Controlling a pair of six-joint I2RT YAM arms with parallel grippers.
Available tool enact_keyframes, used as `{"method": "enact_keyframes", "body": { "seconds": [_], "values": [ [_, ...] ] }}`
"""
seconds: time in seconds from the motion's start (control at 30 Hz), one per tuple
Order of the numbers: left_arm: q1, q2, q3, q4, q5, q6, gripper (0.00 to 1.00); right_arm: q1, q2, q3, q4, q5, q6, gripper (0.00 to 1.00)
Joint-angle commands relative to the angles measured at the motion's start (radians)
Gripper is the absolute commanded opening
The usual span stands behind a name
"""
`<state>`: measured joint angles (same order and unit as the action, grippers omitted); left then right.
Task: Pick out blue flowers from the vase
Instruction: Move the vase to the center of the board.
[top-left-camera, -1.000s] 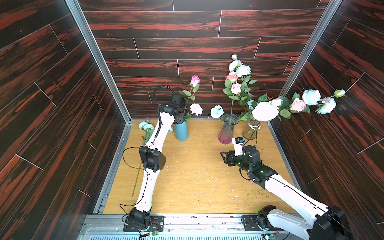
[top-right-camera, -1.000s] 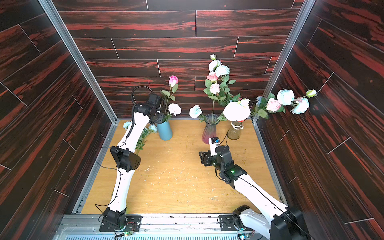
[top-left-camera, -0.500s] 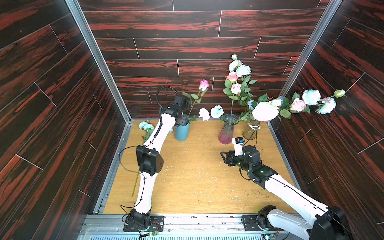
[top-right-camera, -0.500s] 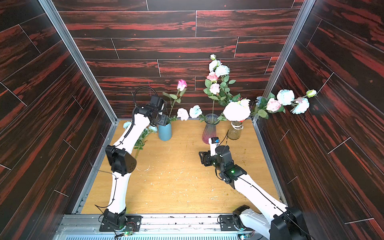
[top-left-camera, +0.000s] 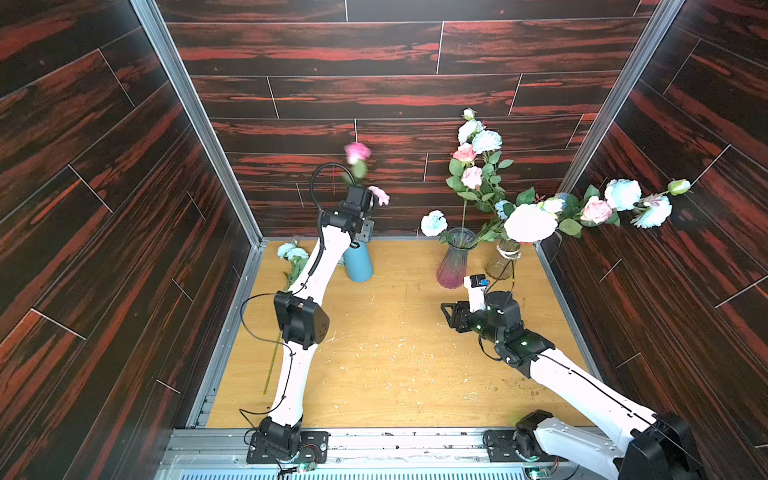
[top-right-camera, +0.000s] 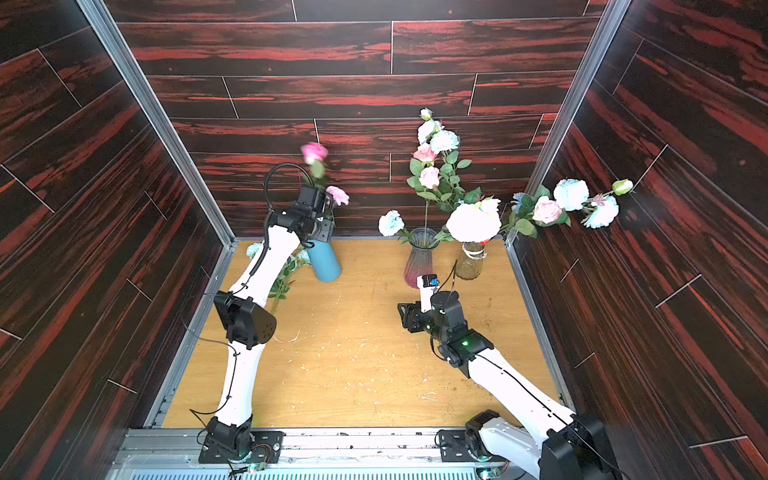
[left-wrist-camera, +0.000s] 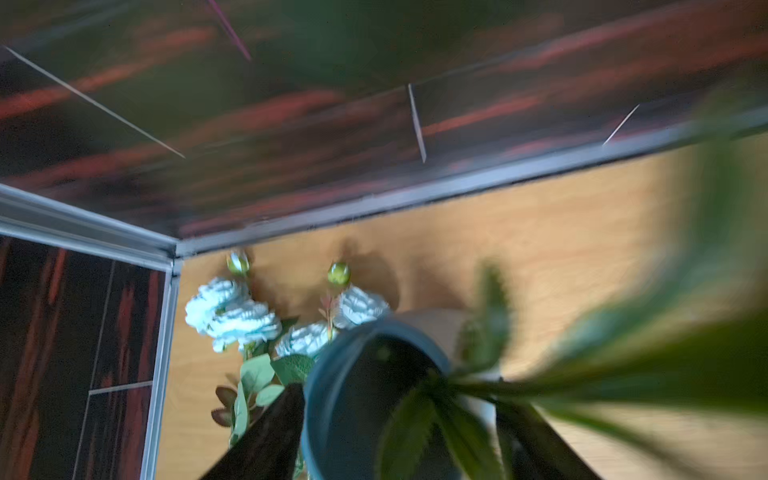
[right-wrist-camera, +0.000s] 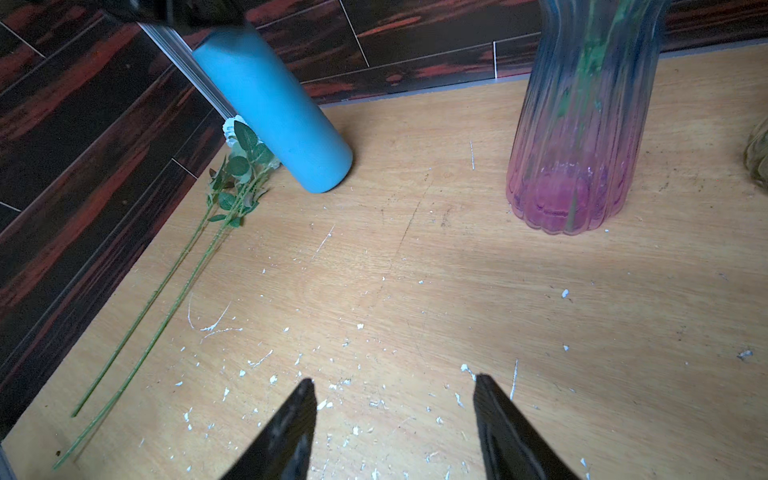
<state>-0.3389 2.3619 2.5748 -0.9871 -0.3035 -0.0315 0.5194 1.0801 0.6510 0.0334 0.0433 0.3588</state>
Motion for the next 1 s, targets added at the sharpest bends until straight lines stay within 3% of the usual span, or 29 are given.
{"method": "enact_keyframes", "body": {
  "seconds": [0.0,0.13,0.37,0.57,0.83,0.97],
  "values": [
    [0.000,-0.056,-0.043,-0.039,-0.027,-0.003,0.74,-0.002,0.003,0.013,0.003,-0.005,0.000,0.63],
    [-0.001,-0.149,-0.214,0.101,-0.019,-0.006,0.74,-0.002,0.003,0.014,0.003,-0.004,0.000,0.63],
    [-0.003,-0.245,-0.257,0.106,0.085,-0.006,0.77,-0.002,0.005,0.016,0.003,-0.006,0.000,0.63],
    [-0.012,-0.449,-0.515,0.349,0.157,-0.022,0.80,-0.002,0.011,0.019,0.002,-0.008,-0.001,0.63],
    [-0.024,-0.678,-0.689,0.470,0.207,-0.059,0.80,-0.002,0.011,0.021,-0.001,-0.005,0.000,0.63],
    [-0.066,-0.869,-0.909,0.586,0.222,-0.115,0.79,-0.003,-0.010,0.019,0.000,-0.003,-0.008,0.63]
  ]
}}
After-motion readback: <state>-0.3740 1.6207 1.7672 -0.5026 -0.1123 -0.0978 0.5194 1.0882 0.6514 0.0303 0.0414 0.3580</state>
